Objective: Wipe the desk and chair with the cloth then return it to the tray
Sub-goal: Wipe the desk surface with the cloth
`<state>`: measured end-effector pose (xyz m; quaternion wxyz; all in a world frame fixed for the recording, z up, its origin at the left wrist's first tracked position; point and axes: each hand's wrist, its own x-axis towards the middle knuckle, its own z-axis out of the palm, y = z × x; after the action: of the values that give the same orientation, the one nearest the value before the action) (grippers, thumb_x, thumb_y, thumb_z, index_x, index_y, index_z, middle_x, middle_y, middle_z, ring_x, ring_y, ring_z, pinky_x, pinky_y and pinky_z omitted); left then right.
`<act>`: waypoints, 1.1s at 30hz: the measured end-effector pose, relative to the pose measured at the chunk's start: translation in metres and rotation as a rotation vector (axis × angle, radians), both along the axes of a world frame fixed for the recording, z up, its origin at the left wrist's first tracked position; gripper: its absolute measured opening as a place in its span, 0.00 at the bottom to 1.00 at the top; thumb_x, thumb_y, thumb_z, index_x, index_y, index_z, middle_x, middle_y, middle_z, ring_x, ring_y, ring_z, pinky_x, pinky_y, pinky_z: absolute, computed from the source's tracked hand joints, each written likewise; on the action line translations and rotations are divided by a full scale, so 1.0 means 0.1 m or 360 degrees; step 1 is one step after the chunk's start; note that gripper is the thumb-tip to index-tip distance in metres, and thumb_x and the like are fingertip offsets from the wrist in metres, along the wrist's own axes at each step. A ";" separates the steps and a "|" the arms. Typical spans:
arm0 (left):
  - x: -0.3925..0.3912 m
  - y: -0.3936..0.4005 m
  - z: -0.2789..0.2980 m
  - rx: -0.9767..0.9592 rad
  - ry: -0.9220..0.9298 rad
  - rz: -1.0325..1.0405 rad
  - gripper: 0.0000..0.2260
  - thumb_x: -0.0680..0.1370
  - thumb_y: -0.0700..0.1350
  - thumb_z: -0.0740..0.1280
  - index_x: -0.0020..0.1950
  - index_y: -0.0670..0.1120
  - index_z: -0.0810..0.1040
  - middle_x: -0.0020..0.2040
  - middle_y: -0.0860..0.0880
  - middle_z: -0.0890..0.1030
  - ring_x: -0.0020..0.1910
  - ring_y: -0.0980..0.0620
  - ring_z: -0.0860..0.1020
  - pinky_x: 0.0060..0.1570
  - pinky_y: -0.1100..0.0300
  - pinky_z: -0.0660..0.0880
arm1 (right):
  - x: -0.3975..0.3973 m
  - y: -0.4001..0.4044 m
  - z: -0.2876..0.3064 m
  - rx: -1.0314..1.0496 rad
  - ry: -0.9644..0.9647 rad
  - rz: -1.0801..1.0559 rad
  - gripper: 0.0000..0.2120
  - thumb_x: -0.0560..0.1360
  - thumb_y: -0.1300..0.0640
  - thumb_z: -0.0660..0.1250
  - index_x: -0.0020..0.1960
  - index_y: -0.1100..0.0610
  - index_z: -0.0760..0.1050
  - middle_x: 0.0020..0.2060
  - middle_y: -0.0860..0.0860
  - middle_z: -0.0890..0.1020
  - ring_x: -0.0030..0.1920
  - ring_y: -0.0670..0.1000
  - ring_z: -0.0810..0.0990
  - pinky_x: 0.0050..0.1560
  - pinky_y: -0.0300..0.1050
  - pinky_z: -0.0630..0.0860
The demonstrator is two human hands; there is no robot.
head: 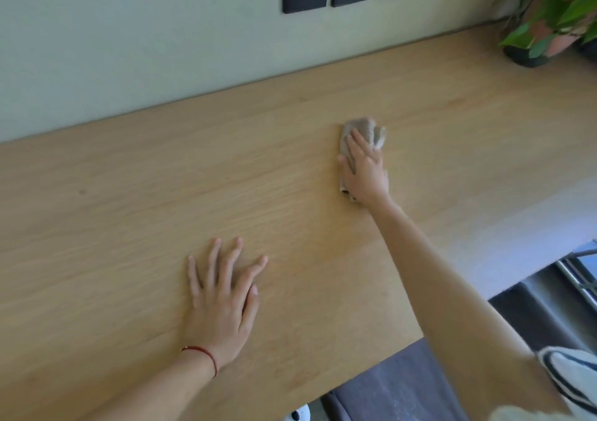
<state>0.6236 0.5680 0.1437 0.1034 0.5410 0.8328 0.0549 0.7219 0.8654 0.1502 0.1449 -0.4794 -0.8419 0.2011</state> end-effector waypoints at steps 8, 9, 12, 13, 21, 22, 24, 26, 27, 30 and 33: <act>0.02 -0.02 0.06 0.0028 -0.0079 0.0055 0.20 0.76 0.50 0.51 0.62 0.54 0.76 0.69 0.44 0.71 0.72 0.40 0.60 0.67 0.31 0.56 | 0.03 -1.17 -0.03 -0.0027 0.0084 0.1047 0.19 0.80 0.59 0.59 0.71 0.59 0.67 0.73 0.54 0.68 0.74 0.57 0.63 0.75 0.53 0.59; 0.02 -0.02 0.05 0.0035 -0.0078 0.0049 0.20 0.77 0.51 0.50 0.63 0.54 0.75 0.70 0.44 0.70 0.72 0.40 0.60 0.67 0.31 0.55 | 0.29 -0.98 -0.01 0.0014 0.0073 0.0950 0.19 0.80 0.59 0.59 0.71 0.59 0.68 0.73 0.53 0.68 0.73 0.56 0.65 0.74 0.53 0.61; 0.00 -0.01 0.03 0.0022 -0.0067 0.0005 0.21 0.79 0.53 0.46 0.65 0.55 0.72 0.70 0.43 0.69 0.72 0.38 0.61 0.67 0.31 0.55 | 1.02 -0.11 0.04 0.0076 -0.0043 0.0314 0.20 0.79 0.62 0.60 0.71 0.59 0.67 0.74 0.55 0.66 0.73 0.56 0.66 0.71 0.49 0.64; 0.00 0.00 0.02 0.0025 -0.0058 -0.0003 0.21 0.79 0.53 0.46 0.65 0.54 0.72 0.70 0.43 0.69 0.72 0.38 0.60 0.67 0.30 0.55 | 1.25 0.23 0.05 0.0069 -0.0117 0.0080 0.21 0.79 0.63 0.60 0.72 0.59 0.65 0.74 0.56 0.64 0.73 0.58 0.65 0.70 0.50 0.65; 0.00 0.00 0.00 0.0018 -0.0001 -0.0012 0.20 0.77 0.51 0.50 0.65 0.54 0.74 0.70 0.43 0.70 0.73 0.38 0.60 0.66 0.29 0.56 | 1.67 0.86 0.08 0.0047 -0.0228 -0.0391 0.20 0.80 0.59 0.58 0.72 0.58 0.66 0.75 0.53 0.64 0.71 0.59 0.67 0.61 0.58 0.72; 0.01 0.01 0.02 0.0018 -0.0011 -0.0006 0.21 0.76 0.50 0.51 0.65 0.53 0.74 0.70 0.43 0.70 0.73 0.38 0.60 0.66 0.29 0.56 | 1.57 0.72 0.08 0.0068 -0.0194 -0.0297 0.20 0.80 0.59 0.58 0.71 0.57 0.67 0.74 0.52 0.65 0.71 0.58 0.67 0.62 0.57 0.72; 0.03 0.02 0.06 0.0007 -0.0024 0.0011 0.21 0.75 0.50 0.51 0.65 0.53 0.74 0.70 0.42 0.70 0.72 0.38 0.60 0.66 0.29 0.55 | 1.32 0.39 0.07 0.0118 -0.0147 -0.0112 0.19 0.80 0.58 0.60 0.70 0.57 0.69 0.73 0.52 0.67 0.72 0.57 0.66 0.65 0.55 0.71; 0.05 0.02 0.09 -0.0003 -0.0030 0.0031 0.22 0.75 0.50 0.50 0.65 0.52 0.75 0.70 0.42 0.70 0.72 0.37 0.60 0.67 0.29 0.55 | 1.07 0.02 0.05 0.0161 -0.0106 0.0094 0.19 0.79 0.56 0.62 0.69 0.58 0.70 0.72 0.53 0.70 0.72 0.58 0.66 0.69 0.56 0.68; 0.05 0.01 0.10 -0.0002 -0.0029 0.0038 0.23 0.76 0.51 0.49 0.65 0.51 0.75 0.70 0.42 0.70 0.72 0.37 0.61 0.67 0.30 0.54 | 0.97 -0.15 0.03 0.0171 -0.0093 0.0212 0.20 0.79 0.55 0.62 0.69 0.58 0.70 0.71 0.53 0.71 0.72 0.59 0.67 0.71 0.56 0.66; 0.08 0.01 0.11 0.0016 -0.0018 0.0050 0.24 0.75 0.51 0.48 0.65 0.50 0.76 0.70 0.41 0.70 0.72 0.37 0.61 0.68 0.30 0.53 | 1.05 -0.47 0.00 0.0180 -0.0073 0.0511 0.20 0.78 0.57 0.63 0.69 0.57 0.70 0.71 0.51 0.71 0.71 0.58 0.69 0.71 0.56 0.66; 0.08 0.01 0.09 0.0039 -0.0005 0.0043 0.24 0.75 0.51 0.49 0.64 0.50 0.76 0.70 0.41 0.70 0.72 0.36 0.61 0.68 0.30 0.53 | 1.61 -0.26 0.00 0.0136 -0.0017 0.0261 0.19 0.79 0.59 0.60 0.69 0.55 0.70 0.72 0.49 0.69 0.73 0.54 0.66 0.65 0.53 0.73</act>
<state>0.6313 0.5689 0.1527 0.0973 0.5308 0.8392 0.0675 0.8833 0.8397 0.1499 0.1437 -0.4033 -0.8869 0.1736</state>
